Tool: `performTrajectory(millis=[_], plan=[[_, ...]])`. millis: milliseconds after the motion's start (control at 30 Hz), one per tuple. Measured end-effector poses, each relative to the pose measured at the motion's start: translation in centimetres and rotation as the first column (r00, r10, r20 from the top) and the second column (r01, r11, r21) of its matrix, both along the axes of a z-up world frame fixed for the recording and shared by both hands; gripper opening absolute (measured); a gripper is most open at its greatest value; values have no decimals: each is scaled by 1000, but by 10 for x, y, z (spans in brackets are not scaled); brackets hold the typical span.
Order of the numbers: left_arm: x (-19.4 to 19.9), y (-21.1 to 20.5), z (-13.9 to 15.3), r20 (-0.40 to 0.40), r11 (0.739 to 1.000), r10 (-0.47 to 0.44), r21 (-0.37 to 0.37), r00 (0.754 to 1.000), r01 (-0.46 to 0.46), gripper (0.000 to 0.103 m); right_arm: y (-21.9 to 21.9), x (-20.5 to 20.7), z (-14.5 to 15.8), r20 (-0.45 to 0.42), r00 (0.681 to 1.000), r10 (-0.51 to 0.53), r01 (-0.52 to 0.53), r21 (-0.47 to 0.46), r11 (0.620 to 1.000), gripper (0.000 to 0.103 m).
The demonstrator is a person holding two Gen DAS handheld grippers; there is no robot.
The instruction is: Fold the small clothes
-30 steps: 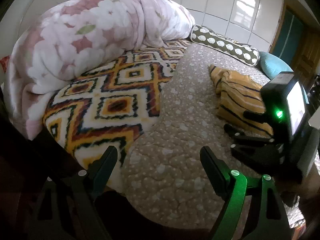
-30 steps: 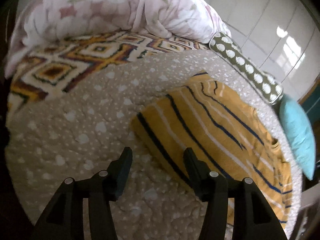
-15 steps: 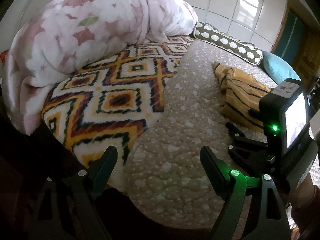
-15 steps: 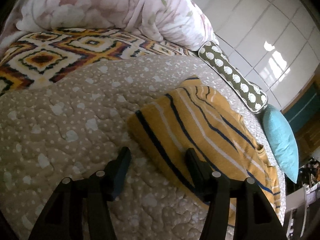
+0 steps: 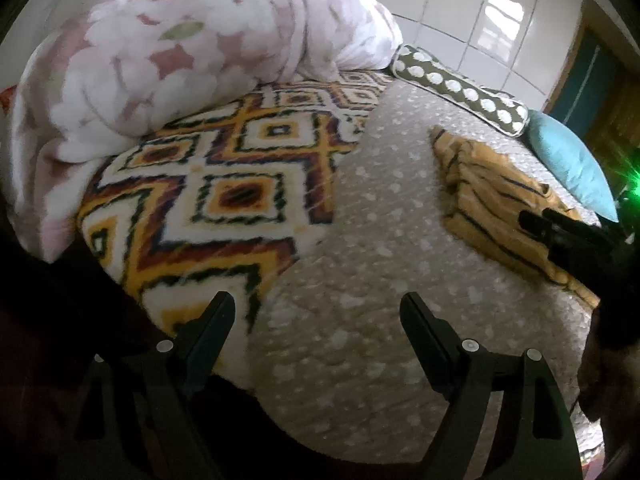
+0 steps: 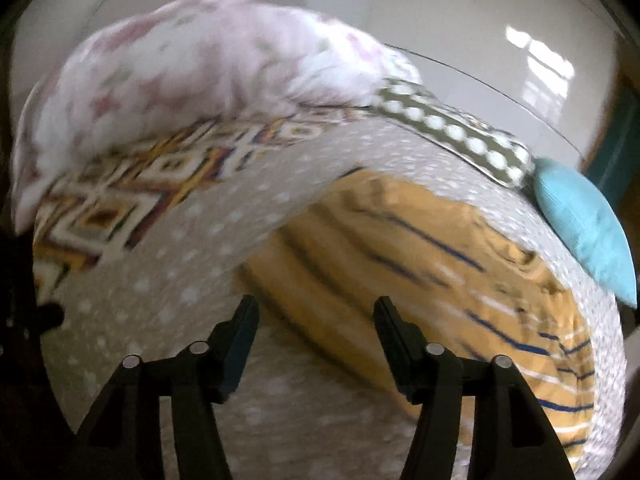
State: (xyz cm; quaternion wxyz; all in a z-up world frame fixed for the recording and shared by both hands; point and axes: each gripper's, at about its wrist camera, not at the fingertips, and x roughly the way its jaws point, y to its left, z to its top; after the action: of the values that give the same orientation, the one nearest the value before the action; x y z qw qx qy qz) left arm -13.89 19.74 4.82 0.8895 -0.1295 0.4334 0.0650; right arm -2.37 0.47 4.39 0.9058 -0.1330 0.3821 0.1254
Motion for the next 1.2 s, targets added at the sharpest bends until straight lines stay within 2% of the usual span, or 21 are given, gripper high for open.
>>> performTrajectory(millis=[33, 67, 233, 300, 400, 533, 567, 633, 733, 800, 833, 867, 933, 1033, 1100, 1200], plan=[[3, -3, 2, 4, 1000, -9, -3, 1000, 9, 83, -14, 9, -1, -22, 999, -44, 45, 33, 998, 36], [7, -7, 5, 10, 1000, -22, -7, 1000, 23, 83, -30, 17, -3, -47, 995, -89, 93, 70, 993, 34], [37, -39, 26, 53, 989, -132, -63, 990, 135, 83, -110, 36, -24, -152, 955, -254, 278, 166, 946, 33], [52, -54, 32, 71, 982, -167, -77, 983, 173, 84, -141, 29, -24, -163, 946, -279, 312, 229, 922, 34], [81, -86, 40, 85, 969, -225, -85, 971, 232, 84, -185, 13, -18, -138, 921, -364, 387, 221, 895, 33], [126, -140, 38, 86, 943, -325, -51, 942, 330, 84, -247, -10, -13, -158, 904, -397, 426, 302, 853, 17], [138, -151, 34, 84, 932, -354, -45, 931, 359, 84, -256, -15, -12, -148, 891, -429, 454, 282, 845, 22], [164, -169, 22, 66, 920, -388, -22, 919, 391, 84, -278, -25, -12, -125, 861, -492, 508, 240, 827, 25], [200, -175, -4, -22, 945, -309, 108, 951, 309, 84, -314, -41, -15, -181, 847, -499, 530, 328, 782, 25], [216, -162, -24, -96, 956, -241, 148, 966, 253, 86, -329, -54, -12, -182, 826, -534, 562, 334, 756, 28], [221, -151, -30, -108, 965, -223, 116, 969, 235, 88, -336, -60, -11, -180, 813, -554, 580, 331, 744, 46], [221, -138, -32, -103, 974, -213, 58, 972, 220, 90, -343, -68, -10, -179, 806, -564, 588, 350, 729, 57], [221, -123, -30, -119, 984, -172, 17, 978, 175, 90, -360, -77, -12, -205, 804, -559, 588, 416, 694, 58], [211, -125, -13, -114, 989, -146, 20, 983, 149, 88, -383, -84, -20, -256, 804, -537, 583, 517, 626, 59], [201, -138, 6, -63, 979, -201, 3, 977, 202, 88, -389, -86, -27, -282, 811, -513, 569, 582, 581, 59], [186, -174, 29, 9, 951, -310, -22, 951, 310, 88, -389, -82, -34, -305, 822, -480, 550, 642, 534, 60]])
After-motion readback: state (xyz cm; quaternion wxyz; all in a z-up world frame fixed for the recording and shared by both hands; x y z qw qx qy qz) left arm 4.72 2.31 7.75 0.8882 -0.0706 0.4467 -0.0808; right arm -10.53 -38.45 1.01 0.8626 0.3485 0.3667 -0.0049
